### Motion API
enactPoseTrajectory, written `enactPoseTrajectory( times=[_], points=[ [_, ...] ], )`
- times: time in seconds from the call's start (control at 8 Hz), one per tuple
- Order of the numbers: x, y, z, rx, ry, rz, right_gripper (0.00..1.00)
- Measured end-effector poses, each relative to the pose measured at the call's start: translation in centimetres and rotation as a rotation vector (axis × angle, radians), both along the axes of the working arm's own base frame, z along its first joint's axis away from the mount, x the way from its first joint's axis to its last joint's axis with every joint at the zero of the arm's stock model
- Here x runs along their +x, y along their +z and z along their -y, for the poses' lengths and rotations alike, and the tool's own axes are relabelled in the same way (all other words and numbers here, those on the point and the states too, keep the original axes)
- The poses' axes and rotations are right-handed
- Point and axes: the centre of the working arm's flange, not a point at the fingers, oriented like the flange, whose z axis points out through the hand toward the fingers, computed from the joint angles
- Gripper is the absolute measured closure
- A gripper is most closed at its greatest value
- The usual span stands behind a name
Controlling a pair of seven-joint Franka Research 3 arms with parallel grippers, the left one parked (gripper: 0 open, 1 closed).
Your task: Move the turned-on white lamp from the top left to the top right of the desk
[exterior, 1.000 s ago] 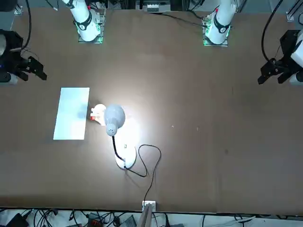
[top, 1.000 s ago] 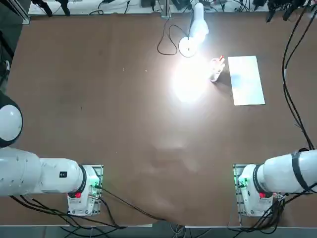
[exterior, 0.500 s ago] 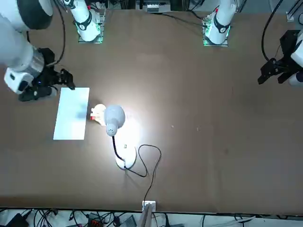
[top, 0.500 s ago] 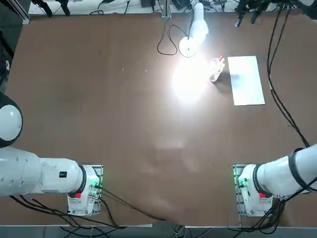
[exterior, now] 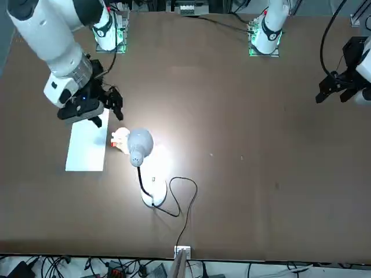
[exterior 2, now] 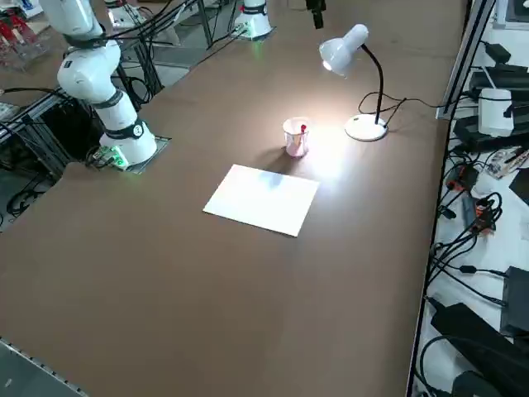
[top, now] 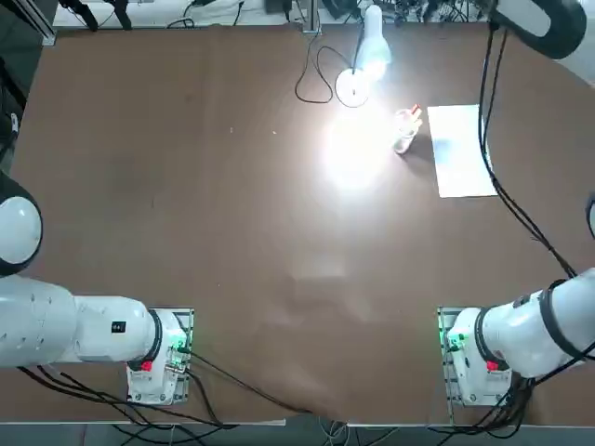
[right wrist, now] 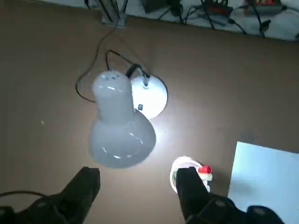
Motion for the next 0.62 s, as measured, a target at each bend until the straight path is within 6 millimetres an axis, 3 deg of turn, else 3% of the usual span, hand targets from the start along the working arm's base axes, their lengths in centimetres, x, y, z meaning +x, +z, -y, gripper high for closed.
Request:
enactPoseTrajectory(
  times=[0.38,0.62],
  points=[
    [-0.3,-2.6,-4.7,-0.067,-0.048,0.124,0.0],
    [0.5,-4.4,-6.2,-0.065,-0.052,0.167,0.0]
  ],
)
